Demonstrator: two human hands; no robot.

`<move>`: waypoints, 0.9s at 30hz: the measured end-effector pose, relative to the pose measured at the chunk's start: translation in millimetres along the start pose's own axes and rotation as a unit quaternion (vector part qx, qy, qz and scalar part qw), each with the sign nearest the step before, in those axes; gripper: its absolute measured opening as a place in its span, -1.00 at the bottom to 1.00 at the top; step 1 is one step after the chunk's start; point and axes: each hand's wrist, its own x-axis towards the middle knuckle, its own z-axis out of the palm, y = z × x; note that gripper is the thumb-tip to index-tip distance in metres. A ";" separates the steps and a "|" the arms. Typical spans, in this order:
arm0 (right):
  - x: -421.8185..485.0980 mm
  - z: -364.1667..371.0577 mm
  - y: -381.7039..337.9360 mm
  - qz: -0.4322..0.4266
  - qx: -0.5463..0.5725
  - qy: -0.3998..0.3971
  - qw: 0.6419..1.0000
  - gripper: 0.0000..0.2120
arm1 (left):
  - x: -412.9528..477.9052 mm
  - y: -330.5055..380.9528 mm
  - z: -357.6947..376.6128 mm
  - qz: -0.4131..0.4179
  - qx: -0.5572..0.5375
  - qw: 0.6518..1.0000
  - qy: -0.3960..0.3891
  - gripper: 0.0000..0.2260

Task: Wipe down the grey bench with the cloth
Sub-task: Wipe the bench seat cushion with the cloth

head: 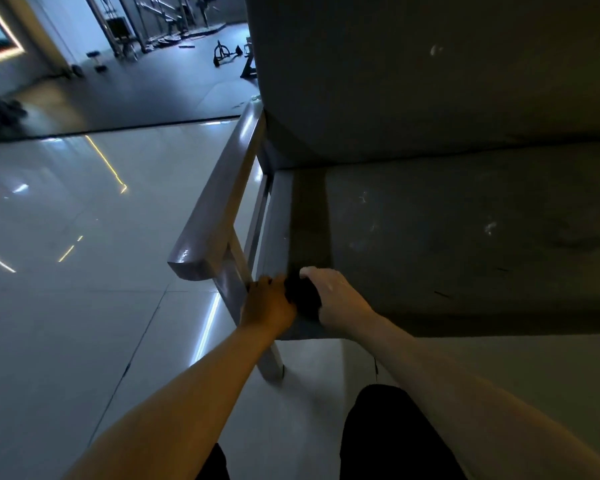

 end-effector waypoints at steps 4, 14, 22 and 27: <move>23.5 -8.1 17.4 -0.058 -0.053 -0.005 0.997 -0.54 | 13.1 -2.3 -0.1 0.001 -0.065 0.997 0.038 -0.77; 164.0 -9.7 34.4 -0.047 -0.107 0.041 0.992 -0.60 | 90.7 2.9 -9.8 -0.067 -0.215 0.974 0.031 -0.71; 197.0 -9.4 40.1 0.029 -0.076 0.083 0.993 -0.59 | 115.8 4.2 1.0 -0.112 -0.320 0.941 -0.003 -0.59; 159.6 -9.1 30.5 -0.090 -0.017 -0.042 0.995 -0.60 | 102.6 2.6 0.3 -0.044 -0.349 0.929 0.112 -0.72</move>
